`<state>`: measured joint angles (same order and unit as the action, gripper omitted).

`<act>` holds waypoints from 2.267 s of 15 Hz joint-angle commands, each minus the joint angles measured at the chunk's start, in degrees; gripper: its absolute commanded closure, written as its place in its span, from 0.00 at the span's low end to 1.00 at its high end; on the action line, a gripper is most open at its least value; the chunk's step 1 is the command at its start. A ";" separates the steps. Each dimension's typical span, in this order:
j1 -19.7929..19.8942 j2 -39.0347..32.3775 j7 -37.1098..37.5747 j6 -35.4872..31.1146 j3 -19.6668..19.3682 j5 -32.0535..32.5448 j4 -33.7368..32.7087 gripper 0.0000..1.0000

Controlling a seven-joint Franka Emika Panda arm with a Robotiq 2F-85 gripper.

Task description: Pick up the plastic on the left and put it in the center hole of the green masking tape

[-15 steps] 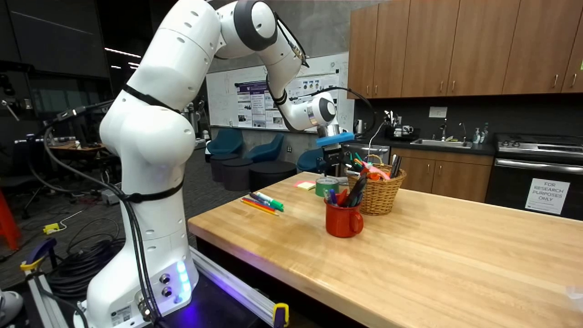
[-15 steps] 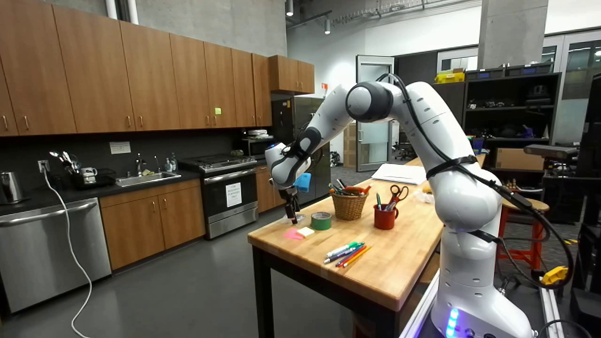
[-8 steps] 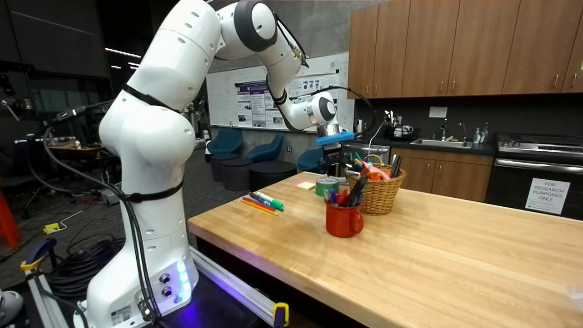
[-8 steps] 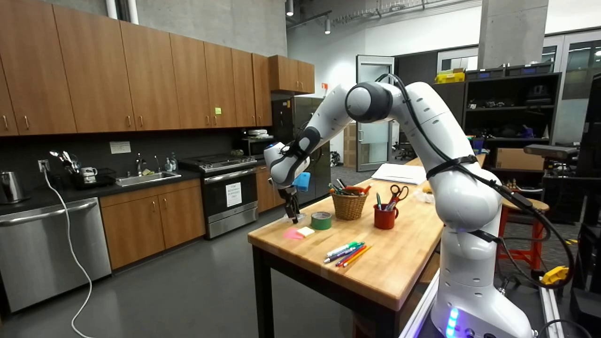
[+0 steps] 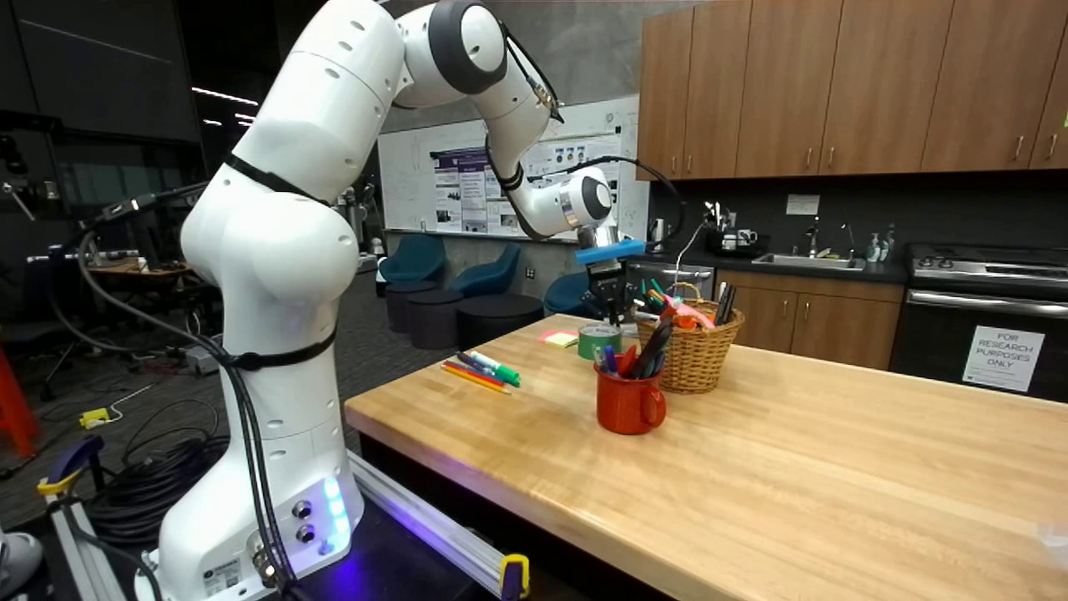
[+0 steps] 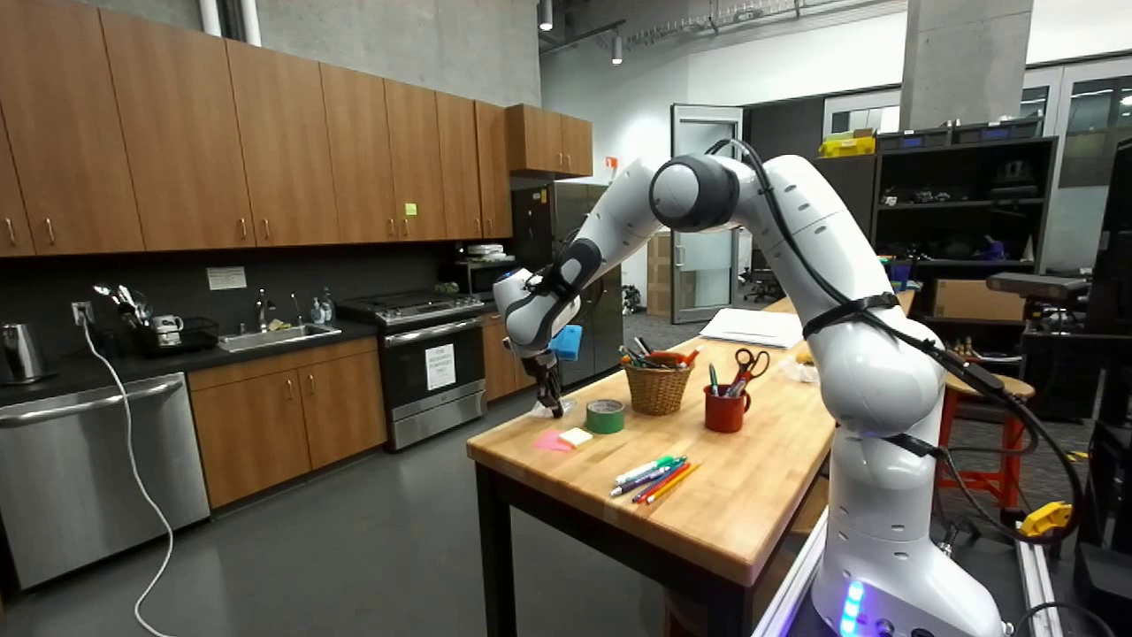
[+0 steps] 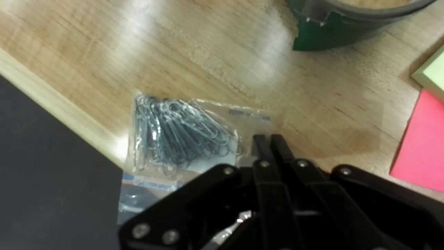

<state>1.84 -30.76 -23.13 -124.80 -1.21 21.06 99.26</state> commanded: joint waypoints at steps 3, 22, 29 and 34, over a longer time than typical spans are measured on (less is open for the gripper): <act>0.37 0.16 -0.04 0.11 0.37 -0.70 0.33 1.00; 2.52 18.81 0.29 -12.44 2.60 -16.40 19.46 1.00; 1.65 27.24 0.62 -15.65 2.10 -21.83 25.12 1.00; 1.05 32.28 1.81 -17.37 1.45 -23.17 28.06 1.00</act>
<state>3.42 -2.97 -22.55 -140.49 0.76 -1.19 123.67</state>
